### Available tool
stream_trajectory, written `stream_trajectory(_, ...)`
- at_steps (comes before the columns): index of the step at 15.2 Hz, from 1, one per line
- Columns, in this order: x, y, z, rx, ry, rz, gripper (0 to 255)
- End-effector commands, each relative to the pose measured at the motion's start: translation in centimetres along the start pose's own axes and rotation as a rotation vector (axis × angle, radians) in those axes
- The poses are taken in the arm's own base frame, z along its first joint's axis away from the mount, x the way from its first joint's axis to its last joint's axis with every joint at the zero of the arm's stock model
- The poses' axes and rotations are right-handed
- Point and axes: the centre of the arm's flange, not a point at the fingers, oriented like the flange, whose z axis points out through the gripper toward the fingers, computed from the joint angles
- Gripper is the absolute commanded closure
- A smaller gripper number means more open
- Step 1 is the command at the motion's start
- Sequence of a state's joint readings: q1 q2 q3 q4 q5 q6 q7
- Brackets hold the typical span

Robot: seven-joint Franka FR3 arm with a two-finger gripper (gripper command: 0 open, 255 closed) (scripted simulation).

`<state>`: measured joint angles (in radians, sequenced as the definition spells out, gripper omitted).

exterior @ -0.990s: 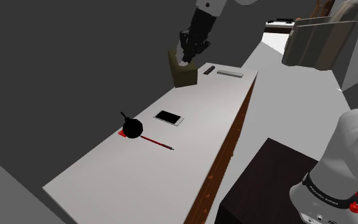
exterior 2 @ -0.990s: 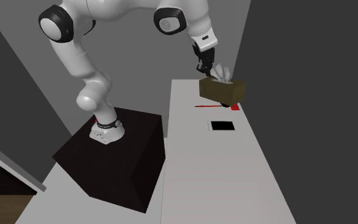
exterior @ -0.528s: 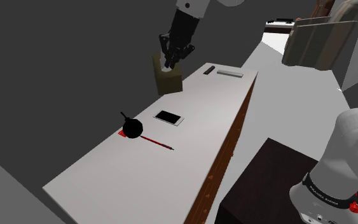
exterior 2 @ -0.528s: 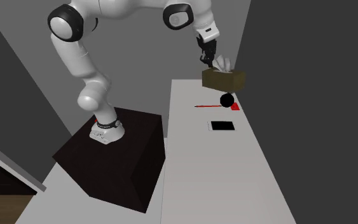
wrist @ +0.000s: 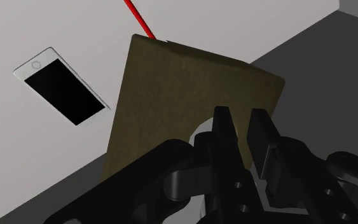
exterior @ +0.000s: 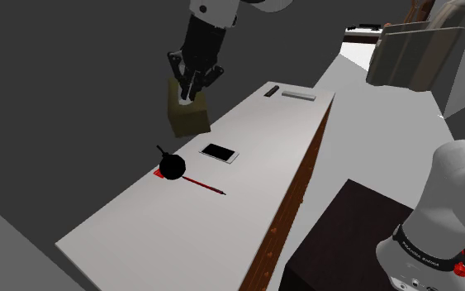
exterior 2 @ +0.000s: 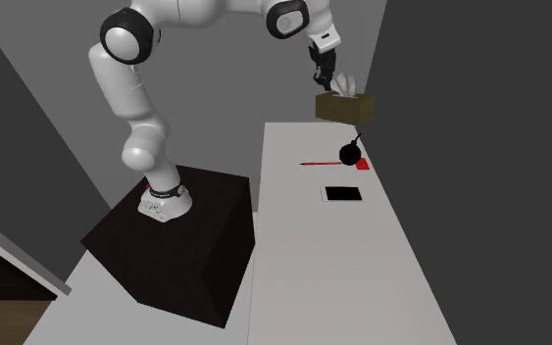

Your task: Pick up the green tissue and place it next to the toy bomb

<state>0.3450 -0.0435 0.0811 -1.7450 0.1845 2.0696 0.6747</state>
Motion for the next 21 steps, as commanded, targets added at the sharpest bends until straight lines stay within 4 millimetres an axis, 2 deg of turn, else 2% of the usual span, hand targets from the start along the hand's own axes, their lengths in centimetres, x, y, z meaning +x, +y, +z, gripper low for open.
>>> stream_trajectory(1,-1.2,-2.4,0.7,0.001,0.0,0.001,255)
stream_trajectory(12,-6.1,-15.4,4.8,0.001,0.0,0.001,255)
stream_trajectory(21,-6.8,-13.7,9.2,0.001,0.0,0.001,255)
